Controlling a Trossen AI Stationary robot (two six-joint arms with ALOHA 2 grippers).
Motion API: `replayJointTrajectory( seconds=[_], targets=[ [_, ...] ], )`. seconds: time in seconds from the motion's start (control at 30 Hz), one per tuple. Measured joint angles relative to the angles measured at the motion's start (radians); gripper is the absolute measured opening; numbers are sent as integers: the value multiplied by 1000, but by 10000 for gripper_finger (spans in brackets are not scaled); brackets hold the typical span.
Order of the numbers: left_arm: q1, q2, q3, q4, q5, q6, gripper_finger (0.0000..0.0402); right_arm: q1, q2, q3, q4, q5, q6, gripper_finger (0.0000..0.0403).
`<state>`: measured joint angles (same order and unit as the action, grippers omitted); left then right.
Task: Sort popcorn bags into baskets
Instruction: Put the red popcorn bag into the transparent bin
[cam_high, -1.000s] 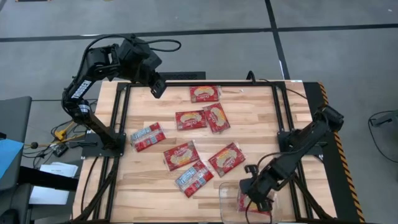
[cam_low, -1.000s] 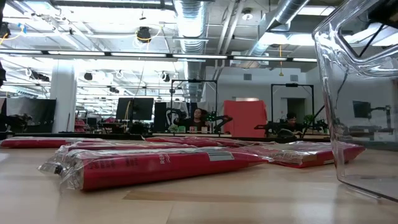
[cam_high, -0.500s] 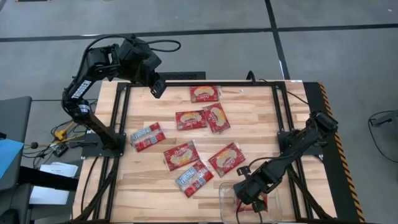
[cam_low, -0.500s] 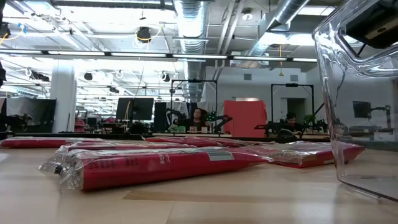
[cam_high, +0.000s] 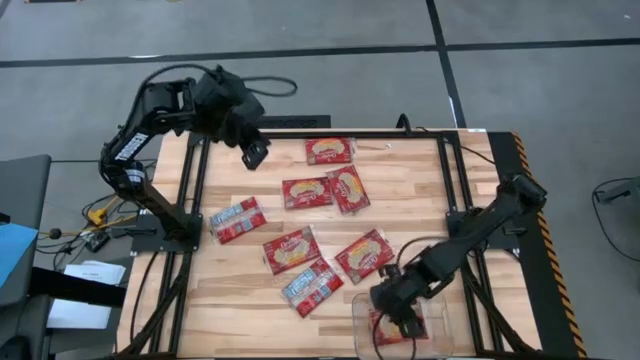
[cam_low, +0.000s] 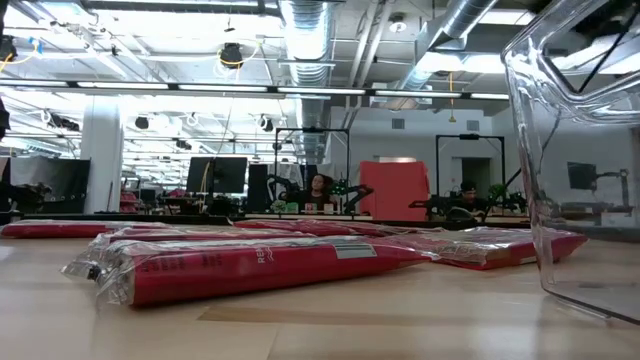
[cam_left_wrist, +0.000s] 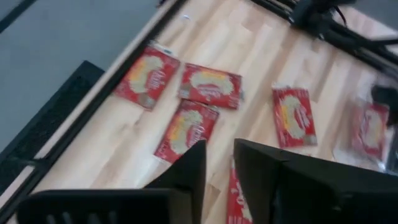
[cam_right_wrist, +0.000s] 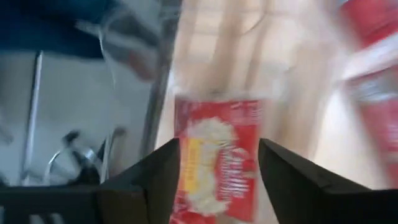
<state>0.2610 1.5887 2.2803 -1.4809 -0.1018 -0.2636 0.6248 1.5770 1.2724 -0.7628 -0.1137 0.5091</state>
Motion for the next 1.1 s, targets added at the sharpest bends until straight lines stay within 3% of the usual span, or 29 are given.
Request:
replayJointTrajectory(
  seconds=[0.1,0.2,0.37,0.63,0.77,0.9,1.1],
  targets=[
    [-51,0,-59,25,-1,-1,108,-30,-87,36,-95,119,4,254],
    [-110,-2,-156,124,-8,-27,134,-82,-168,37,-244,272,112,255],
    [-239,1,-424,450,49,-46,159,-189,-271,-37,-389,313,341,255],
    [-409,2,-999,1151,33,-158,149,-245,-403,-334,-147,326,505,255],
    [-426,28,-1204,1468,-63,-237,134,-280,-410,-458,-24,326,513,255],
    [-425,106,-1250,1600,-113,-278,107,-322,-404,-518,47,326,512,255],
    [-439,281,-1146,1621,-71,-264,66,-356,-408,-524,43,331,507,255]
  ],
)
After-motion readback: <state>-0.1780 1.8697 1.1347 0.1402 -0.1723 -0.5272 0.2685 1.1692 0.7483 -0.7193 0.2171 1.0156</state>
